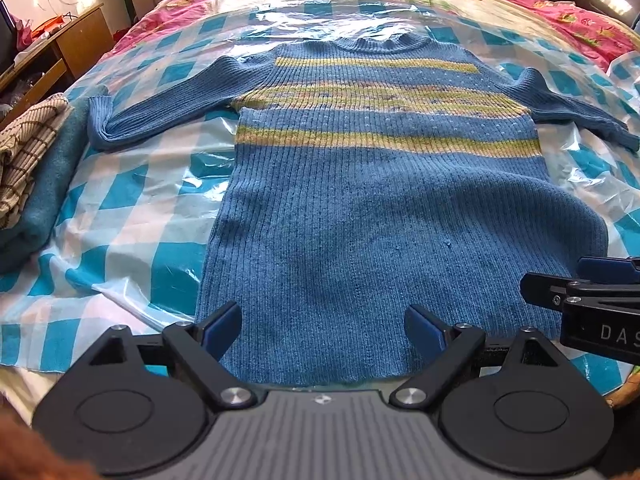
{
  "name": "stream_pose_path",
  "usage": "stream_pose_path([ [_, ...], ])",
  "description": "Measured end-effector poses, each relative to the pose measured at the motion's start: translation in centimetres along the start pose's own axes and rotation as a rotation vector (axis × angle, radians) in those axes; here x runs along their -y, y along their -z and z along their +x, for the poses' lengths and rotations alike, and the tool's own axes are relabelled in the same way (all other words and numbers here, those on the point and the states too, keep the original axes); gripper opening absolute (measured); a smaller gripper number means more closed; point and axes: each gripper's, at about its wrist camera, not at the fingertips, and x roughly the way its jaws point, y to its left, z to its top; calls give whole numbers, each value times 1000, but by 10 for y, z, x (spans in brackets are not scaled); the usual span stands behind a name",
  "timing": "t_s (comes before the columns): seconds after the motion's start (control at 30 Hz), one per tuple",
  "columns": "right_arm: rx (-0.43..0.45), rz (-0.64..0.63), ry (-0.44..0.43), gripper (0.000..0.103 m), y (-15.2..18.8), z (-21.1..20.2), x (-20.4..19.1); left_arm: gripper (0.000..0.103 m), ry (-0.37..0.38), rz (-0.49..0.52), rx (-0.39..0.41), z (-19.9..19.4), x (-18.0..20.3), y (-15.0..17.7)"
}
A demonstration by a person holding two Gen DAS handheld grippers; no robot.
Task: Fold small clothes
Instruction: 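Move both grippers over the blue striped sweater toward a sleeve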
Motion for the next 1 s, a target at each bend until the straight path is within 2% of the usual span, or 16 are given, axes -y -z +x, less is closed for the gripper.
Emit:
stream_pose_path([
  [0.3, 13, 11, 5, 61, -2, -1, 3, 93, 22, -2, 31, -1, 3, -4],
  [1.0, 48, 27, 8, 61, -18, 0, 17, 93, 36, 15, 22, 7, 14, -27],
])
